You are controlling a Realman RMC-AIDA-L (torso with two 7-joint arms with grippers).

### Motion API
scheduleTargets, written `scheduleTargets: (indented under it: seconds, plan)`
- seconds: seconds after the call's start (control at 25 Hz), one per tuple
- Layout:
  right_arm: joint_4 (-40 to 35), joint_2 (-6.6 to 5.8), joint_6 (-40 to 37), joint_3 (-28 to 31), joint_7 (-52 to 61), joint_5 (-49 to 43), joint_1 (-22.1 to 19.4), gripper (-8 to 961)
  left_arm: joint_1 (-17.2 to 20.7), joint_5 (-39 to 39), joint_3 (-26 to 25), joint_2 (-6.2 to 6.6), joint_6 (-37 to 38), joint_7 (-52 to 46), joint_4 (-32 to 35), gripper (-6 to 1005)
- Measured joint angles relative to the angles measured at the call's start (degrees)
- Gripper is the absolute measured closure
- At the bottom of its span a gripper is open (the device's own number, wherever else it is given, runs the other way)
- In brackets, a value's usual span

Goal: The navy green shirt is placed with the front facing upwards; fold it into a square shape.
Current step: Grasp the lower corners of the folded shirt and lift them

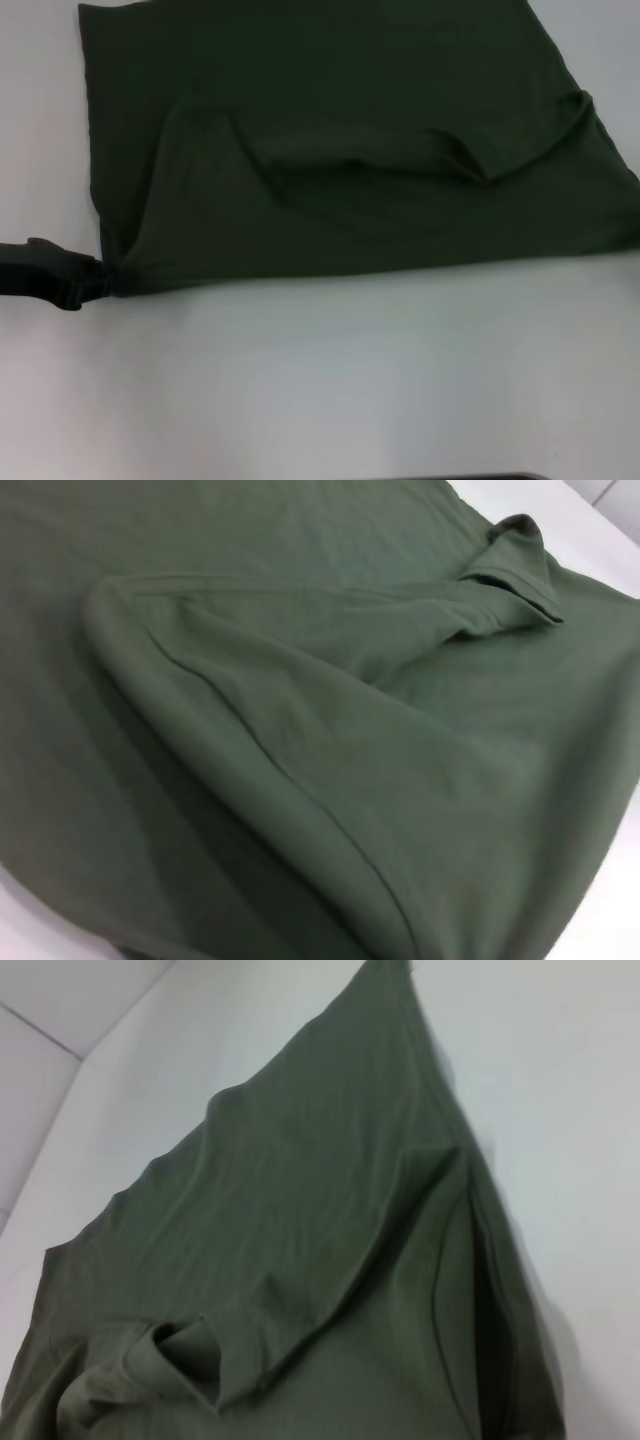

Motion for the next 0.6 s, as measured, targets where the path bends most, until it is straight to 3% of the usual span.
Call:
scheduleTargets:
  seconds: [0.6]
  plan:
    - [-0.2,1.89,-7.0,3.4,-6.8,-0.1,-4.3,918,0.0,3.1,0.3,-0.04,2.8,0.5,-0.3,961]
